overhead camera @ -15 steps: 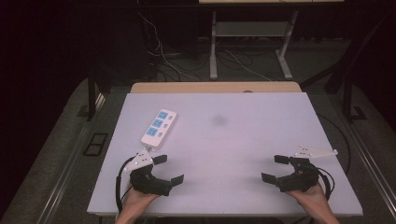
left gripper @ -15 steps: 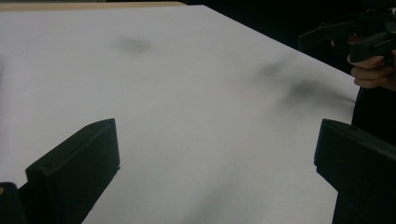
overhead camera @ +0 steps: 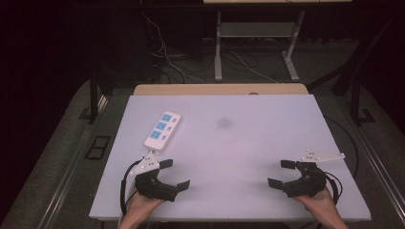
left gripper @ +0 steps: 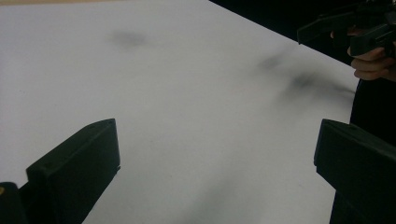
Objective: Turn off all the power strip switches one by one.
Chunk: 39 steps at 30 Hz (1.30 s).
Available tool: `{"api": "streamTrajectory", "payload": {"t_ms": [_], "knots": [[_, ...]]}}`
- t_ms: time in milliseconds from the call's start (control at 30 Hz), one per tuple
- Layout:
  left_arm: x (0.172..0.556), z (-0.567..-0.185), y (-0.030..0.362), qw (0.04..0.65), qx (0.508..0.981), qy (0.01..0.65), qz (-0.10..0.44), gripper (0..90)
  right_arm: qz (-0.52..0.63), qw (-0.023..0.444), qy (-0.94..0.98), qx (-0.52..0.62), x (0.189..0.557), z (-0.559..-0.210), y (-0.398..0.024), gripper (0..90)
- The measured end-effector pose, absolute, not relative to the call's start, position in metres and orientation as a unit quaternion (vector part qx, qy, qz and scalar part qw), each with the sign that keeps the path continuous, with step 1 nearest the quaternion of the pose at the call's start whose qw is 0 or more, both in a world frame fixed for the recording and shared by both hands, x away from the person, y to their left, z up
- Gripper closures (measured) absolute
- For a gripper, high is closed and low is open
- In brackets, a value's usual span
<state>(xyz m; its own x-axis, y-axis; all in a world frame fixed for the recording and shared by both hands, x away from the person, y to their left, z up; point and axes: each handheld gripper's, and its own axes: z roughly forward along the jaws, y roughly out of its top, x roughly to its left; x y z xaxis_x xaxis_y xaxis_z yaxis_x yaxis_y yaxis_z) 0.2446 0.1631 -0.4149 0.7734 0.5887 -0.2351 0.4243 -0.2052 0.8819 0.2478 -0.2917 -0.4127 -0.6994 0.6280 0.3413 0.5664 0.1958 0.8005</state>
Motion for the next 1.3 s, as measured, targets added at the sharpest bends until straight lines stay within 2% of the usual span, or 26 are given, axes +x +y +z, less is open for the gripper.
{"api": "streamTrajectory", "payload": {"t_ms": [567, 1300], "knots": [[0.253, -0.396, 0.171, 0.514, 0.791, 0.323, 0.073, 0.0, 0.49, 0.026, 0.78, 0.388, 0.249, -0.416, -0.29, 0.5], [0.288, -0.372, 0.183, 0.488, 0.802, 0.34, 0.057, 0.0, 0.476, 0.036, 0.789, 0.388, 0.248, -0.417, -0.288, 0.5]]}}
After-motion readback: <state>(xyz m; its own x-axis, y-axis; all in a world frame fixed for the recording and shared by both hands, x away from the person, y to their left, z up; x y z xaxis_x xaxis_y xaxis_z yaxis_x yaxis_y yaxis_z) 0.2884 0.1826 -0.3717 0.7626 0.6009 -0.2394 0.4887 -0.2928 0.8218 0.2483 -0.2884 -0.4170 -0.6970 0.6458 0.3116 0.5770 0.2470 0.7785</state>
